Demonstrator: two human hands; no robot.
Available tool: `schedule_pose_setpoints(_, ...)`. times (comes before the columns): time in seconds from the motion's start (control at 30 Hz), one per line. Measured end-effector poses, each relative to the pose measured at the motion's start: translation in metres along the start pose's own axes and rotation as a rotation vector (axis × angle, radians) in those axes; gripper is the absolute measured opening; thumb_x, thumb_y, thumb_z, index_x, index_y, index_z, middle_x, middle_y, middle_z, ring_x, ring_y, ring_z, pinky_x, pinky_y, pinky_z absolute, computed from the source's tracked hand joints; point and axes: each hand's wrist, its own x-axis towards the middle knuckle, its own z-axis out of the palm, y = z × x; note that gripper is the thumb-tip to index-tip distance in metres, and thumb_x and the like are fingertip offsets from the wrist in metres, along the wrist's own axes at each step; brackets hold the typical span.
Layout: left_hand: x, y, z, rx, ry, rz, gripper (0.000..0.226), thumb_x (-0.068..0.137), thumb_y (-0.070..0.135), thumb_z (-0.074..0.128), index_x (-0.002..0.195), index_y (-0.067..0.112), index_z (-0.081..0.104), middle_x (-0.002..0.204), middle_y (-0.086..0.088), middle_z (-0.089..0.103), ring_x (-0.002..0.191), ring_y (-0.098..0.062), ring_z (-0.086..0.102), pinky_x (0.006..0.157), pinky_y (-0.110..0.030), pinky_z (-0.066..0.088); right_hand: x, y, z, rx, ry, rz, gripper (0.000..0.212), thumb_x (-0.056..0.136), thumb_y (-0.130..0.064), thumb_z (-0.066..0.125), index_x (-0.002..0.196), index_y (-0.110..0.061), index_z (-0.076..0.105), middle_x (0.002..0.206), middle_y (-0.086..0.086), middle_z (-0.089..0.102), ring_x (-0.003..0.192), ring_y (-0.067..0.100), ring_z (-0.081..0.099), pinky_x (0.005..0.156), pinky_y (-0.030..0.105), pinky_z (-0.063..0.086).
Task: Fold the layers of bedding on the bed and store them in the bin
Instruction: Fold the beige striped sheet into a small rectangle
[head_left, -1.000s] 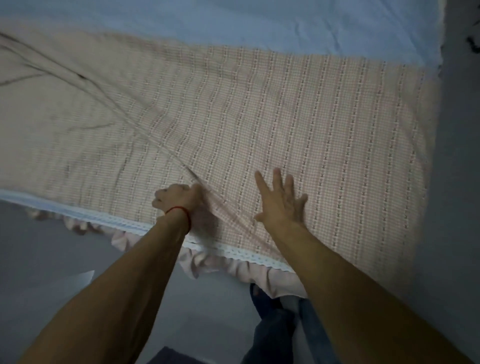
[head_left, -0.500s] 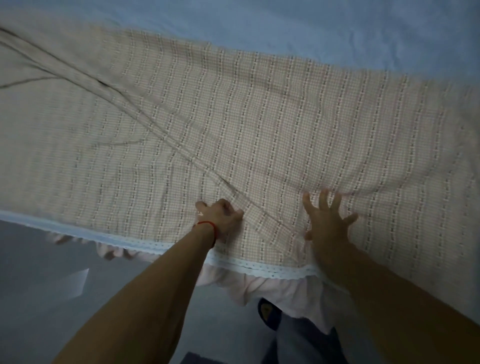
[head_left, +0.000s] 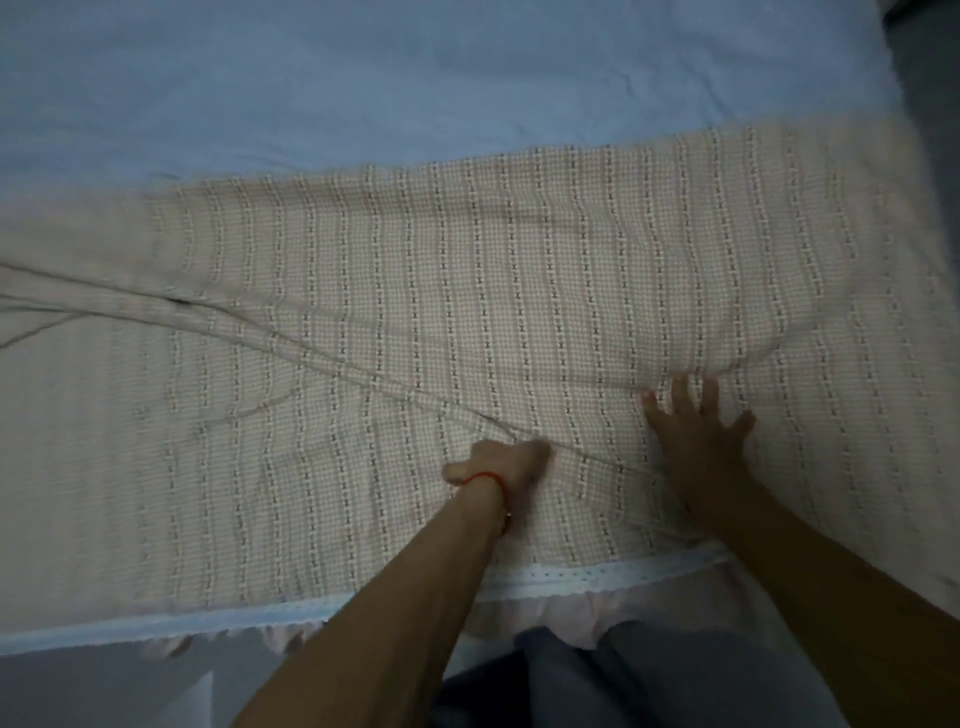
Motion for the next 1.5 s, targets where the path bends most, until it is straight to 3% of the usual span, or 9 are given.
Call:
schedule_pose_setpoints(0.1, 0.005, 0.006, -0.062, -0.364, -0.064, 0.053, 0.035, 0.07, 0.036, 0.082, 0.09, 0.012, 0.068, 0.074, -0.002, 0.065, 0.056, -0.016, 0.056, 0.059, -0.026, 0.049, -0.031, -0.029, -0.026, 0.297, 0.115, 0.037, 0.056, 0.101, -0.02, 0.037, 0.156, -0.022, 0.036, 0.166, 0.01, 0.026, 0.149, 0.041, 0.028, 0.116, 0.06, 0.033)
schedule_pose_setpoints(0.27, 0.045, 0.029, -0.154, -0.792, 0.04, 0.252, 0.025, 0.069, 0.027, 0.08, 0.071, 0.011, 0.062, 0.059, -0.005, 0.064, 0.053, -0.017, 0.061, 0.063, -0.032, 0.054, -0.109, -0.132, -0.07, 1.507, 0.138, 0.004, 0.018, 0.094, -0.016, 0.066, 0.088, -0.003, 0.078, 0.094, 0.014, 0.077, 0.089, 0.027, 0.073, 0.082, 0.033, 0.061)
schedule_pose_setpoints(0.4, 0.07, 0.042, -0.184, -1.025, -0.327, 0.229, 0.024, 0.093, 0.018, 0.066, 0.071, 0.01, 0.07, 0.106, -0.009, 0.074, 0.111, -0.026, 0.067, 0.099, -0.05, 0.053, -0.082, -0.168, -0.055, 2.307, -0.499, 0.386, 0.019, 0.102, -0.011, 0.057, 0.097, 0.003, 0.068, 0.098, 0.025, 0.07, 0.078, 0.031, 0.075, 0.073, 0.046, 0.065)
schedule_pose_setpoints(0.53, 0.081, 0.019, -0.19, -0.978, -0.397, 0.241, 0.034, 0.096, 0.013, 0.062, 0.127, 0.0, 0.061, 0.128, -0.016, 0.067, 0.116, -0.03, 0.066, 0.083, -0.05, 0.06, -0.066, -0.19, -0.047, 2.673, -0.301, 0.628, 0.025, 0.101, -0.016, 0.059, 0.117, 0.002, 0.062, 0.117, 0.024, 0.067, 0.105, 0.032, 0.068, 0.088, 0.041, 0.06)
schedule_pose_setpoints(0.93, 0.03, -0.144, -0.198, -0.812, -0.339, 0.34, 0.04, 0.094, 0.013, 0.068, 0.133, 0.016, 0.062, 0.125, -0.002, 0.071, 0.115, -0.024, 0.068, 0.094, -0.044, 0.057, -0.142, -0.204, 0.0, 2.429, 0.521, 1.001, 0.059, 0.081, -0.025, 0.085, 0.133, -0.008, 0.063, 0.127, 0.006, 0.068, 0.109, 0.026, 0.068, 0.098, 0.05, 0.057)
schedule_pose_setpoints(1.07, 0.044, -0.183, -0.186, -0.814, -0.307, 0.249, 0.042, 0.091, 0.017, 0.071, 0.132, 0.015, 0.062, 0.127, -0.005, 0.07, 0.114, -0.025, 0.068, 0.092, -0.042, 0.058, -0.157, -0.193, 0.036, 2.447, 0.51, 1.015, 0.027, 0.089, -0.013, 0.078, 0.114, -0.006, 0.072, 0.116, 0.011, 0.073, 0.103, 0.029, 0.07, 0.083, 0.043, 0.061)
schedule_pose_setpoints(1.2, 0.062, -0.19, -0.187, -0.765, -0.225, 0.169, 0.034, 0.085, 0.016, 0.078, 0.115, 0.01, 0.063, 0.093, -0.004, 0.068, 0.057, -0.011, 0.063, 0.05, -0.023, 0.054, -0.148, -0.174, 0.056, 2.493, 0.517, 0.992, 0.023, 0.091, -0.015, 0.074, 0.113, -0.008, 0.072, 0.116, 0.011, 0.074, 0.101, 0.026, 0.071, 0.072, 0.037, 0.063)
schedule_pose_setpoints(1.37, 0.057, -0.209, -0.192, -0.651, -0.156, 0.265, 0.037, 0.077, 0.033, 0.087, 0.1, 0.009, 0.071, 0.093, -0.007, 0.072, 0.065, -0.021, 0.065, 0.084, -0.049, 0.057, -0.154, -0.157, 0.061, 2.044, 0.912, 0.984, 0.036, 0.089, -0.022, 0.075, 0.115, 0.001, 0.068, 0.114, 0.01, 0.074, 0.104, 0.023, 0.072, 0.089, 0.04, 0.061)
schedule_pose_setpoints(1.5, 0.055, -0.214, -0.191, -0.601, -0.113, 0.203, 0.059, 0.07, 0.045, 0.089, 0.102, -0.001, 0.07, 0.096, -0.016, 0.076, 0.08, -0.028, 0.072, 0.082, -0.047, 0.06, -0.154, -0.163, 0.083, 1.778, 0.591, 1.051, 0.04, 0.081, -0.038, 0.076, 0.105, -0.005, 0.075, 0.102, 0.007, 0.075, 0.094, 0.025, 0.07, 0.092, 0.046, 0.059)
